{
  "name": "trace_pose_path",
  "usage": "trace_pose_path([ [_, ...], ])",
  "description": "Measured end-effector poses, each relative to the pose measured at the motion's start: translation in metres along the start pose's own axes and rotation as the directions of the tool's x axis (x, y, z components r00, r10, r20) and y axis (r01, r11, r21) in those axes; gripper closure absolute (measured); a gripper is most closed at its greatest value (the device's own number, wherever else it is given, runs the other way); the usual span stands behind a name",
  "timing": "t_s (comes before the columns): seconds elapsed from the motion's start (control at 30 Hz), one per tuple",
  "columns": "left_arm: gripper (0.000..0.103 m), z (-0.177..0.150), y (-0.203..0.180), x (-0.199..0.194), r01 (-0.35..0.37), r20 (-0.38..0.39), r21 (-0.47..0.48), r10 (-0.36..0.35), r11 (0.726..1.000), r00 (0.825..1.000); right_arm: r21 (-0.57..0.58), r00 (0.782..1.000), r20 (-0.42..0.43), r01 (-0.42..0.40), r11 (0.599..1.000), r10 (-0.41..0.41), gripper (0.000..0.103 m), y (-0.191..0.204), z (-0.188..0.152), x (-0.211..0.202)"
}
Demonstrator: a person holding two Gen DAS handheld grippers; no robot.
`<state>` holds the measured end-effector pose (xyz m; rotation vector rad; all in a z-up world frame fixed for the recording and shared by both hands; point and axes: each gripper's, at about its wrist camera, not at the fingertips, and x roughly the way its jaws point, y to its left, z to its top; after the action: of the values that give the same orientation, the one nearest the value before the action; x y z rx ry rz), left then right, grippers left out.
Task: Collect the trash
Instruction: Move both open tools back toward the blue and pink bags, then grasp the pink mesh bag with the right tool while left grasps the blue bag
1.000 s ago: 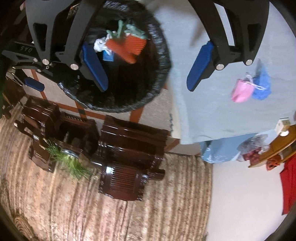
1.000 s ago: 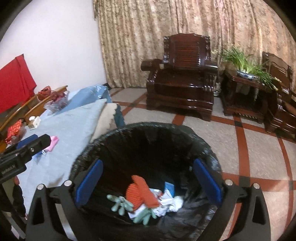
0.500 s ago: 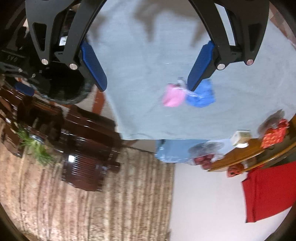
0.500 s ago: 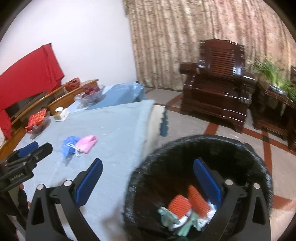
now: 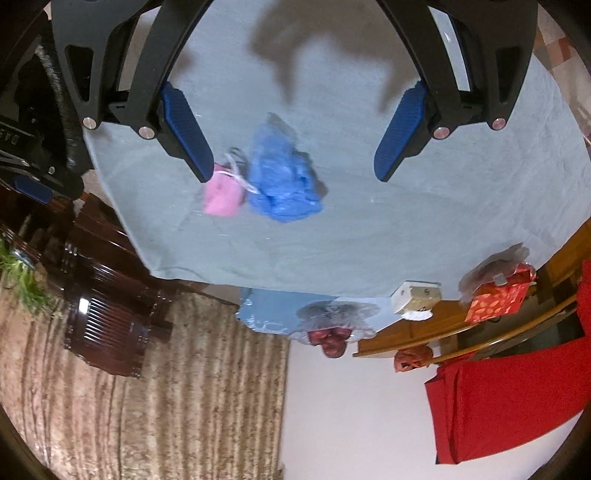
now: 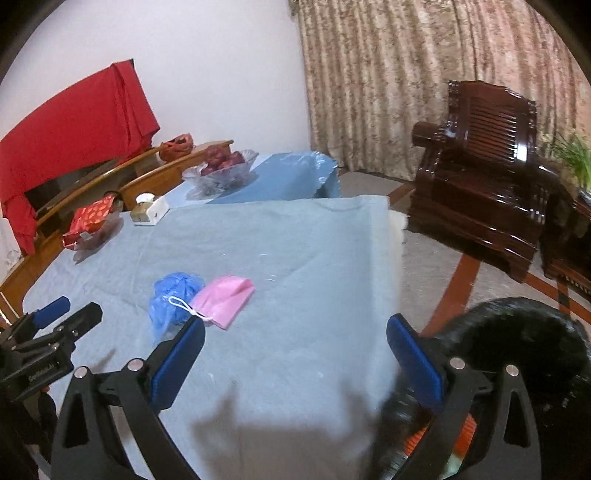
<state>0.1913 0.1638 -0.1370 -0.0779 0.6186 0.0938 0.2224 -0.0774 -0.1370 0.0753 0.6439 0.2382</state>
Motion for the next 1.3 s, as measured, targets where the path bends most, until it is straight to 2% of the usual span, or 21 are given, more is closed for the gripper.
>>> trace_pose_path([
  [0.57, 0.017, -0.003, 0.05, 0.068, -0.045, -0.047, -0.054, 0.043, 0.998, 0.998, -0.04, 0.995, -0.097, -0.027, 0.999, 0.023, 0.006, 0.055, 0.009, 0.103],
  [0.97, 0.017, -0.007, 0.061, 0.085, -0.054, -0.069, -0.083, 0.048, 0.995, 0.996, -0.081, 0.979, -0.201, -0.048, 0.996, 0.031, 0.008, 0.073, -0.005, 0.147],
  [1.0, 0.017, -0.007, 0.063, 0.086, -0.054, -0.069, -0.084, 0.048, 0.995, 0.996, -0.083, 0.978, -0.207, -0.052, 0.995, 0.034, 0.01, 0.074, -0.006, 0.149],
  [1.1, 0.017, -0.008, 0.064, 0.087, -0.053, -0.071, -0.086, 0.047, 0.995, 0.996, -0.083, 0.971, -0.231, -0.084, 0.993, 0.063, 0.03, 0.075, -0.01, 0.152],
  [1.17, 0.017, -0.008, 0.064, 0.086, -0.053, -0.071, -0.087, 0.047, 0.995, 0.996, -0.08, 0.968, -0.237, -0.103, 0.991, 0.082, 0.051, 0.076, -0.01, 0.152],
  [1.2, 0.017, -0.008, 0.064, 0.086, -0.052, -0.072, -0.087, 0.045, 0.995, 0.996, -0.078, 0.967, -0.238, -0.115, 0.99, 0.093, 0.056, 0.076, -0.01, 0.151],
  [1.27, 0.017, -0.008, 0.063, 0.086, -0.048, -0.072, -0.086, 0.042, 0.995, 0.996, -0.059, 0.96, -0.244, -0.156, 0.986, 0.138, 0.074, 0.075, -0.011, 0.149],
  [1.3, 0.017, -0.008, 0.063, 0.087, -0.046, -0.072, -0.086, 0.04, 0.995, 0.997, -0.054, 0.958, -0.247, -0.165, 0.985, 0.147, 0.076, 0.074, -0.01, 0.149],
])
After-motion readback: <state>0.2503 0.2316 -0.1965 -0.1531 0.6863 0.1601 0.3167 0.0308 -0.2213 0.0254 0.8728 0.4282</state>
